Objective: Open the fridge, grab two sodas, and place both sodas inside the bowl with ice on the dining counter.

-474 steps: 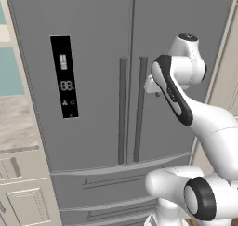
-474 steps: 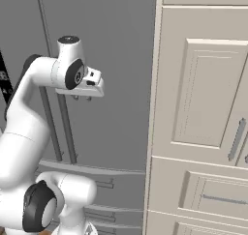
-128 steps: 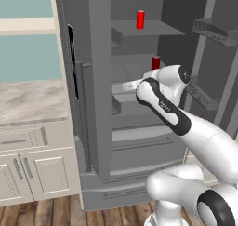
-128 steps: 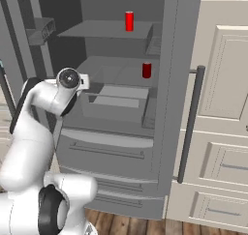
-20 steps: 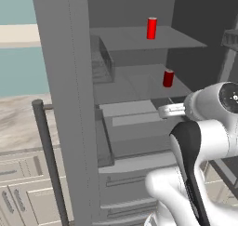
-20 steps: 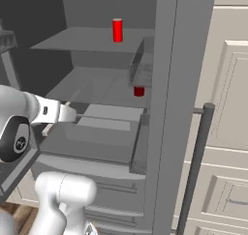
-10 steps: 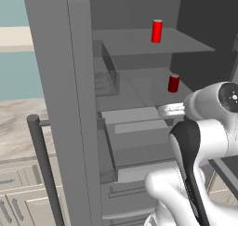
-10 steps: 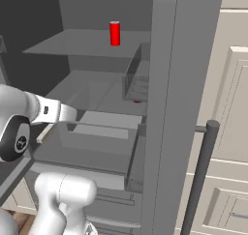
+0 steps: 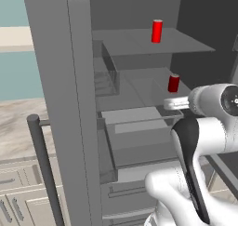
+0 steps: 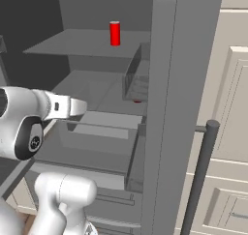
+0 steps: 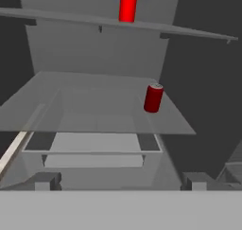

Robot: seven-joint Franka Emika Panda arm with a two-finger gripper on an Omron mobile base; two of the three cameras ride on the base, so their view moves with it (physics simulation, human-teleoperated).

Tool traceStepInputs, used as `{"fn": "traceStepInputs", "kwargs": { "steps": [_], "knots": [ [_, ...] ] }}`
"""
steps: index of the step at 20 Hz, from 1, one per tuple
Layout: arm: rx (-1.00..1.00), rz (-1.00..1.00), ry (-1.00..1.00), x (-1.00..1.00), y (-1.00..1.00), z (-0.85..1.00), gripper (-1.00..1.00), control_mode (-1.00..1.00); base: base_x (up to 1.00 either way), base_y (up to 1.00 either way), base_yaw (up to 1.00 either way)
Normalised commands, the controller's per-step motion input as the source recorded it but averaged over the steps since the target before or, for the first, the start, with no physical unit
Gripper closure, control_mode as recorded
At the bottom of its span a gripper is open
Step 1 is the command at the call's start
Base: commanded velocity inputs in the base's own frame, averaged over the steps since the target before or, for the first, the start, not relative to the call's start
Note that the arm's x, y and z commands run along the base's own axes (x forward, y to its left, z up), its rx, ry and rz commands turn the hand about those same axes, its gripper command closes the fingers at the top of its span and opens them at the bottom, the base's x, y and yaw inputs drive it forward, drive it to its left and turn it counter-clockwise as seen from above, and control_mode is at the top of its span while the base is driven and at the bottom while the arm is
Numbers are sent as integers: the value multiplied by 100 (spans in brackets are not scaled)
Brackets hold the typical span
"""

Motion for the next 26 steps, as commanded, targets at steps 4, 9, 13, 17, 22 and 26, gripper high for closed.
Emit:
{"fn": "traceStepInputs", "kwargs": {
  "steps": [4, 9, 13, 17, 22, 26],
  "knots": [
    [-1, -3, -11, 58, -18, -20, -100, -100, 0, 0, 0],
    [0, -2, 0, 60, -17, -30, -100, -100, 0, 0, 0],
    [0, -1, 0, 50, -19, -26, -100, -100, 0, 0, 0],
    [0, 0, -1, 32, -19, -16, -100, -100, 0, 0, 0],
    [0, -1, -4, 14, -17, -21, -100, -100, 0, 0, 0],
    [0, -2, -5, 19, -17, -15, -100, -100, 0, 0, 0]
  ]
}}
